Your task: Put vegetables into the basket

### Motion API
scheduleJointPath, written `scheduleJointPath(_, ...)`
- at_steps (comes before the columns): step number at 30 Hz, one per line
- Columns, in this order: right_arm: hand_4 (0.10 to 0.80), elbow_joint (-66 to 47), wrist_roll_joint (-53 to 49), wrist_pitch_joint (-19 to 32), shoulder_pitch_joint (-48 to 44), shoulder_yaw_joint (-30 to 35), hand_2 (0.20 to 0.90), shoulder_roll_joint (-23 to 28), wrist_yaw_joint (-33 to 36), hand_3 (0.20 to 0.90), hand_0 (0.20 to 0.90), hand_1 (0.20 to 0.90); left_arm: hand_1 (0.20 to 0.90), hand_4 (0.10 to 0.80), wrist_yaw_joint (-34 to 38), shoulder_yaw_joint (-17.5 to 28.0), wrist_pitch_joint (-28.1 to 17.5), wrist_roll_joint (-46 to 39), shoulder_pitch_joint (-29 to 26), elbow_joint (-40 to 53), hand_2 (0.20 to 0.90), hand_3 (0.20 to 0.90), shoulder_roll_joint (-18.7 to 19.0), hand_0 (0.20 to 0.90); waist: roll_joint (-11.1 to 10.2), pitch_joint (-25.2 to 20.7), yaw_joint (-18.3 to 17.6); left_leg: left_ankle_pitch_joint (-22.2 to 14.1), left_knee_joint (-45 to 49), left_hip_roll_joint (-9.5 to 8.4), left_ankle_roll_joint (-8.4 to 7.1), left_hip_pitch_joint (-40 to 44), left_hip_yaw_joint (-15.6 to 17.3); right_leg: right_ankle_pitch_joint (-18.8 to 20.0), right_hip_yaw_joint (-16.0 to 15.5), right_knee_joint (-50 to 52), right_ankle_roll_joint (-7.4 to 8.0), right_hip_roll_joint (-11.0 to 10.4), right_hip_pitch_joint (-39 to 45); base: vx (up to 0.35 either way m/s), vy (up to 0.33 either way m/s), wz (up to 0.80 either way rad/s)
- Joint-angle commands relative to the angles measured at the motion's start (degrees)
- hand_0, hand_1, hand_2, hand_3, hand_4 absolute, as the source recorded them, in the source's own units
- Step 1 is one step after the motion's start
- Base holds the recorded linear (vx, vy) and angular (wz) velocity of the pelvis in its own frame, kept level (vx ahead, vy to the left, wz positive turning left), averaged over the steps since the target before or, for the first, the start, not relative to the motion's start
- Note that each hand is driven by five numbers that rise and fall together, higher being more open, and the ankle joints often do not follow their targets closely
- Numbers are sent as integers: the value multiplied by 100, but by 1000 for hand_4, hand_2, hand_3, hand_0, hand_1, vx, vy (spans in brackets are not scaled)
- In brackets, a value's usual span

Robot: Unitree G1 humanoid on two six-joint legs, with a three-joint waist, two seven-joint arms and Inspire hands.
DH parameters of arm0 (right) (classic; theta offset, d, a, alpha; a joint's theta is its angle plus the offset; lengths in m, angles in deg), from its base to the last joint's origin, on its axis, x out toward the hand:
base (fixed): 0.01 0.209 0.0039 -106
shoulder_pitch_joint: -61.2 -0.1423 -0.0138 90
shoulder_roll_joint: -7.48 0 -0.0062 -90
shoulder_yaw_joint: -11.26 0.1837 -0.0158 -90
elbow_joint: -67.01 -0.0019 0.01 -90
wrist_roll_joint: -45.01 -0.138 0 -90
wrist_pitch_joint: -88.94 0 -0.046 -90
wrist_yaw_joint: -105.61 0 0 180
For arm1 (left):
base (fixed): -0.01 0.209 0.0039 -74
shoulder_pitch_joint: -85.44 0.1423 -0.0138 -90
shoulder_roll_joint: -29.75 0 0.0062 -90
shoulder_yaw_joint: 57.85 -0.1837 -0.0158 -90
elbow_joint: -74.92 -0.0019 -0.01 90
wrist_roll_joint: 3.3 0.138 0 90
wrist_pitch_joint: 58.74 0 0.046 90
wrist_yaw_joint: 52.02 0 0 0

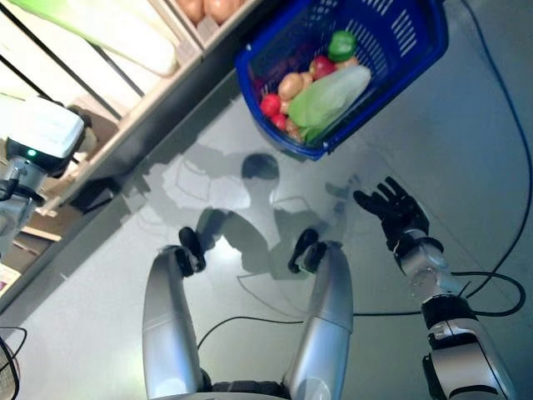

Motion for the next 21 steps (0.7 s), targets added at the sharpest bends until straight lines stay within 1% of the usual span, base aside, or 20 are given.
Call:
scheduleJointPath(1,800,-288,-99,482,123,293,900,74,216,900,900,900,300,400,481,758,-260,-1495,76,-90,300,300,315,300,52,-13,39,-125,-437,-170,120,637,259,563,493,-753,232,8,686,97,-100,-1)
scheduleJointPath(2,800,-319,-6,486,150,288,900,-41,286,900,900,900,300,400,469,881,-544,-1853,88,12,300,300,239,300,52,-13,39,-109,-551,-221,151,965,301,572,473,-875,230,25,1019,102,-103,-1)
scheduleJointPath(4,800,-352,121,533,202,287,900,-185,297,900,900,900,300,400,461,1067,-849,-2211,168,132,300,300,129,300,36,-13,33,-98,-692,-277,188,1304,344,577,433,-996,237,25,1352,90,-95,-1)
scheduleJointPath(6,800,-422,394,621,306,267,900,-408,354,900,900,900,300,400,365,1363,-1182,-2576,334,384,300,300,-54,300,-2,-64,41,-83,-916,-384,236,1775,394,587,346,-1223,239,15,1835,110,-92,-3)
scheduleJointPath(8,800,-498,642,664,430,244,900,-608,402,900,900,900,300,400,273,1693,-1451,-2716,571,621,300,300,-296,300,-28,-214,51,-61,-1150,-454,256,2135,434,608,257,-1474,246,2,2215,134,-89,2)
scheduleJointPath(9,800,-513,725,687,484,241,900,-683,393,900,900,900,300,400,194,1785,-1501,-2829,653,733,300,300,-373,300,-33,-277,56,-58,-1233,-479,266,2271,453,619,221,-1563,256,-4,2355,183,-96,11)
scheduleJointPath(10,800,-548,904,690,597,233,900,-815,396,900,900,900,300,400,202,2033,-1645,-2806,862,960,300,300,-603,300,-44,-424,73,-24,-1442,-532,264,2576,478,643,139,-1757,272,-17,2667,183,-88,13)
scheduleJointPath(11,800,-589,1021,683,668,226,900,-905,374,900,900,900,300,400,172,2154,-1673,-2920,984,1110,300,300,-736,300,-51,-532,78,13,-1614,-569,263,2785,506,668,84,-1923,286,-16,2881,166,-71,9)
scheduleJointPath(13,800,-648,1082,685,757,209,900,-977,399,900,900,900,300,400,137,2278,-1702,-2989,1123,1280,300,300,-834,300,-54,-602,79,58,-1786,-607,260,2989,517,698,25,-2079,299,-13,3084,89,-48,1)
scheduleJointPath(14,800,-705,1154,738,860,195,900,-1082,388,900,900,900,300,400,164,2378,-1759,-3084,1264,1477,300,300,-953,300,-56,-690,89,105,-1947,-638,260,3175,532,744,-23,-2247,317,-1,3277,110,-77,-3)
scheduleJointPath(16,800,-875,1282,746,1037,150,900,-1208,449,900,900,900,300,400,133,2558,-1844,-3281,1515,1758,300,300,-1146,300,-49,-852,88,213,-2299,-696,239,3552,592,818,-109,-2608,336,86,3654,144,-93,3)
scheduleJointPath(18,800,-1106,1702,920,1268,56,900,-1376,494,900,900,900,300,400,36,2803,-1905,-3486,1834,2113,300,300,-1407,300,-49,-1090,94,358,-2790,-779,221,4056,658,935,-214,-3181,371,254,4198,172,-112,5)
scheduleJointPath(21,800,-1396,2211,1031,1405,-101,900,-1507,403,900,900,900,300,400,-177,2994,-1978,-3774,2051,2364,300,300,-1687,300,-52,-1346,101,513,-3295,-858,190,4517,709,1071,-315,-3778,418,404,4719,139,-84,0)
